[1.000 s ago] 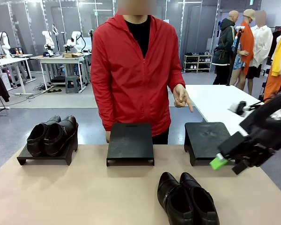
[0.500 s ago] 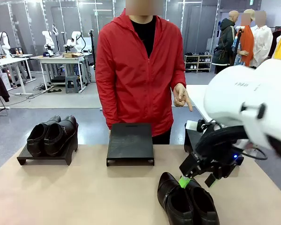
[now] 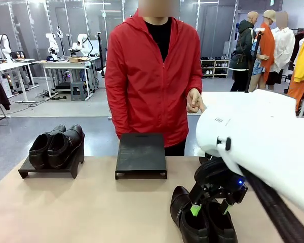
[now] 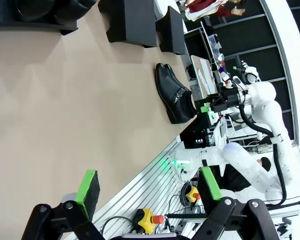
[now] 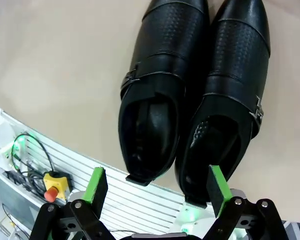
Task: Place the shoes on the stand as instructed by the person.
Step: Pick up another pair of Shoes and place it on the Shoes Stand indicated by the person.
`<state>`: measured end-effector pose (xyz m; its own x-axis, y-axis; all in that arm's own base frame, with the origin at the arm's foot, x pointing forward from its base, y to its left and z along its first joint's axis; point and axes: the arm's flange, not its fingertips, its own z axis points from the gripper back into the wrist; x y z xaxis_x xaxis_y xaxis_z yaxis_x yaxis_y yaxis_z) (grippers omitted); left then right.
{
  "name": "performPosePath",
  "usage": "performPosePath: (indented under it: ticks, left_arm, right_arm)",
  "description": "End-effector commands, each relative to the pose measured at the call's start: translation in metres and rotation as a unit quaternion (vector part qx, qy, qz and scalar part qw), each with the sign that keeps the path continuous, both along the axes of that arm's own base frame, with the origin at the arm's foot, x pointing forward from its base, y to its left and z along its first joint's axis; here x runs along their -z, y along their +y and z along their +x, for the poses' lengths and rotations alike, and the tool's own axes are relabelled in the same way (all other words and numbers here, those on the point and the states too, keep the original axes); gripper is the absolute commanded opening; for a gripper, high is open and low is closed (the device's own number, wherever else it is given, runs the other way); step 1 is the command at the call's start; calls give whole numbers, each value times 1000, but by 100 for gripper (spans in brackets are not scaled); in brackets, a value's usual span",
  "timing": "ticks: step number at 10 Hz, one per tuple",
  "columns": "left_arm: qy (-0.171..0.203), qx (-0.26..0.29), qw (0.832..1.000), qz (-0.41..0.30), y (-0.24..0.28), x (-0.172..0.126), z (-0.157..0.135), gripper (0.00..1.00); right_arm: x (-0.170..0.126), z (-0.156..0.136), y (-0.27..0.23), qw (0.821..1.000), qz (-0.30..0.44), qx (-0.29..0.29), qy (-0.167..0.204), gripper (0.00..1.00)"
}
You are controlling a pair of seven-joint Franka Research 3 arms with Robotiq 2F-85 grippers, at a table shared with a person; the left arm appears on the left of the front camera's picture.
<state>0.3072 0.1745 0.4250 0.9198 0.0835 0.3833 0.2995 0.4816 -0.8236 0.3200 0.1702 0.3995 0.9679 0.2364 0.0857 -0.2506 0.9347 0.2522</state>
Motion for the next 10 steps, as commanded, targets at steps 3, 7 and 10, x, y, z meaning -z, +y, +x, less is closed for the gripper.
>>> performPosePath:
  ticks: [3, 7, 10]
  left_arm:
    - [-5, 9, 1000, 1, 0, 1, -4, 100]
    - [-5, 9, 1000, 1, 0, 1, -4, 100]
    - [-5, 9, 1000, 1, 0, 1, -4, 100]
  right_arm:
    - [49, -9, 0, 1000, -25, 11, -3, 100]
    - [73, 0, 2, 999, -38, 11, 10, 95]
    - [85, 2, 2, 999, -44, 6, 12, 29]
